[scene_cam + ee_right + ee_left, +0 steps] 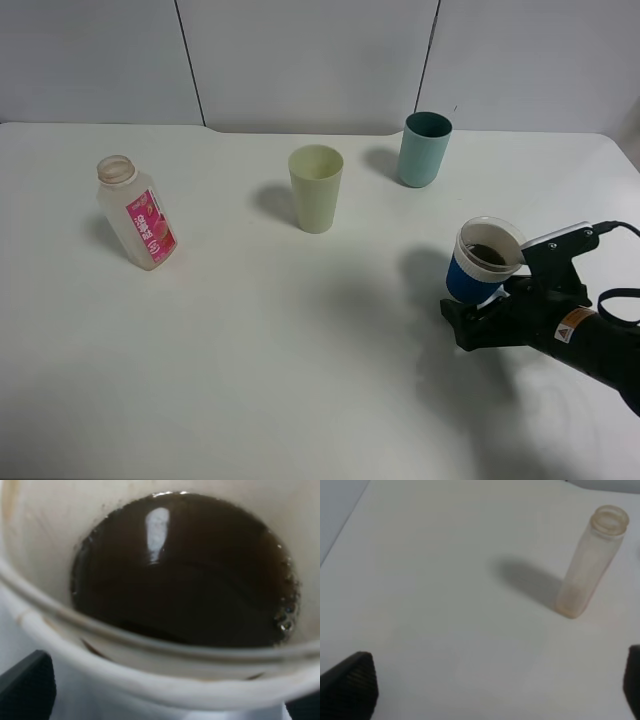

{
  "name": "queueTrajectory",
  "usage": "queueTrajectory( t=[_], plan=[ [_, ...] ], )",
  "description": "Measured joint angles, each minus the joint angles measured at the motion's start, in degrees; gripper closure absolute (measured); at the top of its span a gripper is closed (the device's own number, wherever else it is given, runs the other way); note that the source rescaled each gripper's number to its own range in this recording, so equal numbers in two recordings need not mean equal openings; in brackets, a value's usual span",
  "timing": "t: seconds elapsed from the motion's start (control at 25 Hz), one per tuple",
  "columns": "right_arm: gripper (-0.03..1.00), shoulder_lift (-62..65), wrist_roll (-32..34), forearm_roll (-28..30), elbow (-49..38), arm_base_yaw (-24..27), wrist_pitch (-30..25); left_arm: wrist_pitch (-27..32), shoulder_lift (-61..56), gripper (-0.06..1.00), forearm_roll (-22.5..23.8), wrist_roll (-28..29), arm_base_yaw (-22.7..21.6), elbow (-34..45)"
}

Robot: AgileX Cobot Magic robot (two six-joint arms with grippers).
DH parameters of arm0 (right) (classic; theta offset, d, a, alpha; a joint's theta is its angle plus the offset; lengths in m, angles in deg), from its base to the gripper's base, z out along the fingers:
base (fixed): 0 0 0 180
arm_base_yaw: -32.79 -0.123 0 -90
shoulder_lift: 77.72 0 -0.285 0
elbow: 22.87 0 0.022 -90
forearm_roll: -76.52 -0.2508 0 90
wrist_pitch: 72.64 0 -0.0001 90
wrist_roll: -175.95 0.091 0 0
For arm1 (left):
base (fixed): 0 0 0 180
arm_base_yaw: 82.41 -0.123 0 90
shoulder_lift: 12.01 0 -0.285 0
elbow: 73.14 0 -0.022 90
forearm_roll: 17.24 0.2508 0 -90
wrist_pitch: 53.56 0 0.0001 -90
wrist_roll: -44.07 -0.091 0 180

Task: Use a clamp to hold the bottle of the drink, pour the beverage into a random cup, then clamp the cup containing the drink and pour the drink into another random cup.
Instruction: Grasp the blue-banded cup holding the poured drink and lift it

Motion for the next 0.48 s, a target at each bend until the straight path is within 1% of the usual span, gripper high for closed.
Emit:
queueTrajectory(
  t=[0.48],
  plan=[
    [0.31, 3.55, -3.46, 0.66, 0.00, 0.00, 0.05, 0.00, 0.00, -0.06, 0.00, 0.00, 0.00, 0.00]
  ],
)
